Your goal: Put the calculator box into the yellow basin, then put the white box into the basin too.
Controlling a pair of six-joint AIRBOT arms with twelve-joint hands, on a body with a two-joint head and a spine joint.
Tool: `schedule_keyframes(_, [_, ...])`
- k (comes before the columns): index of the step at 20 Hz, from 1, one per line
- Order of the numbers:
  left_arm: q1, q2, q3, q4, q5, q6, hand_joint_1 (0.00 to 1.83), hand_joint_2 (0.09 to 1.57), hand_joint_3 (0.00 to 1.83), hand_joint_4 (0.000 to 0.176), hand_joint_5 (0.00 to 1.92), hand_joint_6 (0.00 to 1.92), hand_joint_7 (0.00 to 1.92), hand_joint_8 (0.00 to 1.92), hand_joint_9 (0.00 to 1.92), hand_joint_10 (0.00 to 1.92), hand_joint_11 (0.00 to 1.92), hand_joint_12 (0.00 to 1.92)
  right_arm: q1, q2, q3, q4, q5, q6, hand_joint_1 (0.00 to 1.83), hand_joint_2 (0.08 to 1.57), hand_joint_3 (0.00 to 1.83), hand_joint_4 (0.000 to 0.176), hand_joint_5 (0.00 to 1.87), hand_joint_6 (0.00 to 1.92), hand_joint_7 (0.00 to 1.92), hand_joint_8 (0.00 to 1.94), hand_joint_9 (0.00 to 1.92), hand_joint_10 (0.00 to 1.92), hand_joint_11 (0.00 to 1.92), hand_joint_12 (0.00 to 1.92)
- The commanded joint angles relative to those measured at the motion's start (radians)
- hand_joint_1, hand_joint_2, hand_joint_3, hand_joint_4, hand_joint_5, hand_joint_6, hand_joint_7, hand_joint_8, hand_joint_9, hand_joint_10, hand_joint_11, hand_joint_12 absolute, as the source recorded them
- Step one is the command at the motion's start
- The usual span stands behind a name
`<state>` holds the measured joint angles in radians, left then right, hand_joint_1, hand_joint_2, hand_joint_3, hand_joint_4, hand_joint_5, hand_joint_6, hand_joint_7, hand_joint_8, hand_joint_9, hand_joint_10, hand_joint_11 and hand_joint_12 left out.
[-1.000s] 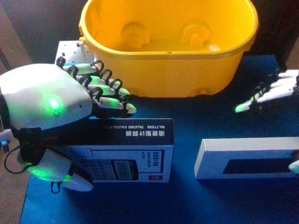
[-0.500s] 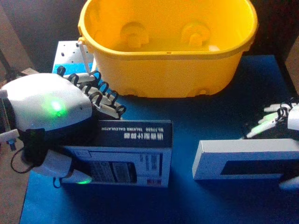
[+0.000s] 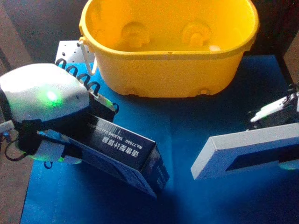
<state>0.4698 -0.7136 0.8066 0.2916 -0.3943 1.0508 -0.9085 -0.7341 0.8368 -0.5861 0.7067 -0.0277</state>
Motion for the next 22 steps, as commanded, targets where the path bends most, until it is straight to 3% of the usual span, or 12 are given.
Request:
schedule_keyframes(1, [-0.007, 0.017, -0.005, -0.016, -0.142, 0.001, 1.38, 1.14, 0.00, 0.000, 0.78, 1.08, 0.97, 1.04, 0.93, 1.30, 0.77, 1.53, 0.011, 0.016, 0.003, 0.048, 0.098, -0.002, 1.36, 1.23, 0.00, 0.000, 0.70, 1.04, 0.70, 1.48, 0.78, 1.63, 0.97, 1.76])
schedule_keyframes(3, [-0.023, 0.041, -0.020, -0.013, -0.163, 0.002, 1.38, 1.13, 0.00, 0.000, 0.79, 1.12, 1.01, 0.94, 0.94, 1.26, 0.72, 1.50, 0.012, 0.027, -0.001, 0.054, 0.105, -0.002, 1.46, 1.20, 0.00, 0.000, 0.73, 1.04, 0.74, 1.33, 0.82, 1.46, 0.77, 1.80])
schedule_keyframes(5, [-0.071, 0.054, -0.031, 0.022, -0.170, 0.002, 1.38, 1.13, 0.00, 0.000, 0.82, 1.11, 0.99, 1.00, 0.90, 1.28, 0.71, 1.54, 0.012, 0.028, -0.001, 0.060, 0.109, -0.004, 1.36, 1.22, 0.00, 0.000, 0.64, 1.23, 0.75, 1.36, 0.84, 1.52, 0.90, 1.68])
schedule_keyframes(8, [-0.124, 0.077, -0.048, 0.056, -0.186, 0.002, 1.49, 1.13, 0.00, 0.000, 0.80, 1.08, 0.98, 1.03, 0.95, 1.12, 0.66, 1.64, 0.012, 0.028, 0.001, 0.062, 0.112, -0.005, 1.36, 1.22, 0.00, 0.000, 0.73, 1.05, 0.71, 1.45, 0.79, 1.62, 0.94, 1.77])
schedule_keyframes(11, [-0.163, 0.083, -0.054, 0.076, -0.206, 0.017, 1.38, 1.13, 0.00, 0.000, 0.82, 1.07, 0.98, 1.01, 0.93, 1.28, 0.89, 1.46, 0.012, 0.028, 0.005, 0.065, 0.112, -0.005, 1.37, 1.17, 0.00, 0.000, 0.78, 1.17, 0.83, 1.19, 0.89, 1.40, 0.88, 1.64])
schedule_keyframes(13, [-0.195, 0.083, -0.059, 0.082, -0.207, 0.050, 1.39, 1.11, 0.00, 0.000, 0.87, 0.92, 1.03, 0.98, 0.99, 1.24, 0.90, 1.46, 0.012, 0.028, 0.015, 0.066, 0.112, -0.005, 1.48, 1.22, 0.00, 0.000, 0.62, 1.36, 0.68, 1.22, 0.77, 1.41, 0.63, 1.83])
schedule_keyframes(15, [-0.223, 0.080, -0.060, 0.097, -0.208, 0.057, 1.38, 1.11, 0.00, 0.000, 0.85, 0.99, 1.02, 0.97, 0.97, 1.24, 0.89, 1.46, 0.012, 0.026, 0.020, 0.066, 0.112, -0.005, 1.37, 1.16, 0.00, 0.000, 0.77, 1.23, 0.87, 1.06, 0.92, 1.37, 0.92, 1.63])
schedule_keyframes(17, [-0.261, 0.065, -0.063, 0.110, -0.195, 0.100, 1.39, 1.11, 0.00, 0.000, 0.87, 0.92, 1.02, 0.99, 0.98, 1.25, 0.90, 1.46, 0.012, 0.026, 0.020, 0.066, 0.112, -0.005, 1.37, 1.16, 0.00, 0.000, 0.78, 1.20, 0.86, 1.10, 0.93, 1.37, 0.92, 1.61])
schedule_keyframes(18, [-0.285, 0.060, -0.067, 0.115, -0.190, 0.120, 1.38, 1.13, 0.00, 0.000, 0.82, 1.07, 0.98, 1.00, 0.92, 1.28, 0.89, 1.46, 0.012, 0.025, 0.025, 0.066, 0.112, -0.005, 1.47, 1.23, 0.00, 0.000, 0.60, 1.37, 0.67, 1.24, 0.77, 1.42, 0.62, 1.85])
schedule_keyframes(19, [-0.286, 0.061, -0.066, 0.118, -0.191, 0.124, 1.38, 1.11, 0.00, 0.000, 0.85, 0.99, 1.02, 0.97, 0.97, 1.24, 0.89, 1.46, 0.012, 0.017, 0.032, 0.066, 0.112, -0.005, 1.48, 1.23, 0.00, 0.000, 0.60, 1.38, 0.67, 1.24, 0.77, 1.41, 0.61, 1.86])
schedule_keyframes(21, [-0.285, 0.058, -0.064, 0.105, -0.192, 0.165, 1.38, 1.13, 0.00, 0.000, 0.82, 1.07, 0.99, 1.00, 0.93, 1.27, 0.89, 1.46, 0.012, -0.008, 0.047, 0.066, 0.112, -0.005, 1.37, 1.17, 0.00, 0.000, 0.77, 1.09, 0.83, 1.20, 0.90, 1.44, 0.93, 1.67])
schedule_keyframes(22, [-0.285, 0.051, -0.061, 0.085, -0.199, 0.204, 1.38, 1.11, 0.00, 0.000, 0.85, 0.99, 1.02, 0.97, 0.97, 1.24, 0.89, 1.46, 0.012, -0.015, 0.051, 0.066, 0.112, -0.005, 1.46, 1.22, 0.00, 0.000, 0.64, 1.22, 0.70, 1.27, 0.79, 1.46, 0.68, 1.84])
